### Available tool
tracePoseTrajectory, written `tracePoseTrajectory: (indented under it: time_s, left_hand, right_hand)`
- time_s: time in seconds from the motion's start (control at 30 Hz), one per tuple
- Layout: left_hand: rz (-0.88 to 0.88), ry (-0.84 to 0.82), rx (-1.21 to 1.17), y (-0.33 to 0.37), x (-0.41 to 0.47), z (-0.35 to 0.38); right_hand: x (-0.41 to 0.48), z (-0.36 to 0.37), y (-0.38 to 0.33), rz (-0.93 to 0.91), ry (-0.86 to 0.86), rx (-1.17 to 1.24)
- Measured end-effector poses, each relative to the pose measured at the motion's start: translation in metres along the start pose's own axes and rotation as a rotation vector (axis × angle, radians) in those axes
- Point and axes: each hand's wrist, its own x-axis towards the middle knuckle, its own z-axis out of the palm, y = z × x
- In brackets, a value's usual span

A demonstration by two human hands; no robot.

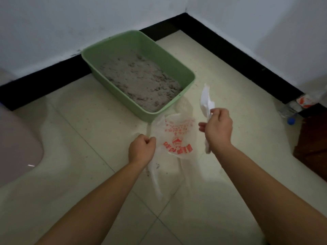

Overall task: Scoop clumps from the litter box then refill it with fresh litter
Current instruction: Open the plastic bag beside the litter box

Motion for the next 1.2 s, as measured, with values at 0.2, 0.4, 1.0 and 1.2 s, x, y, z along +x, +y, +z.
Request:
tracePoseTrajectory:
  time_s: [0.2,0.4,1.0,1.2]
  left_hand:
    - [-0.106,0.196,0.037,-0.019,0.017,-0.054]
    - [-0.271,0.354,-0.056,-0.043,0.019,-0.135]
    - [-0.559,0.59,-0.473,-0.066,-0.019,-0.187]
    - [-0.557,0.519,-0.442,-0.051,-0.038,-0.202]
  right_hand:
    - [-0.021,0.049,-0.03,-0.318,-0.147,-0.004]
    - [-0.053,0.108,-0.033,-0.565,-0.4,-0.013]
    - [-0.104,0.17,0.005,-0.963,-0.837,-0.436]
    - [-0.096,0.179,-0.028,-0.983,-1.024,-0.569]
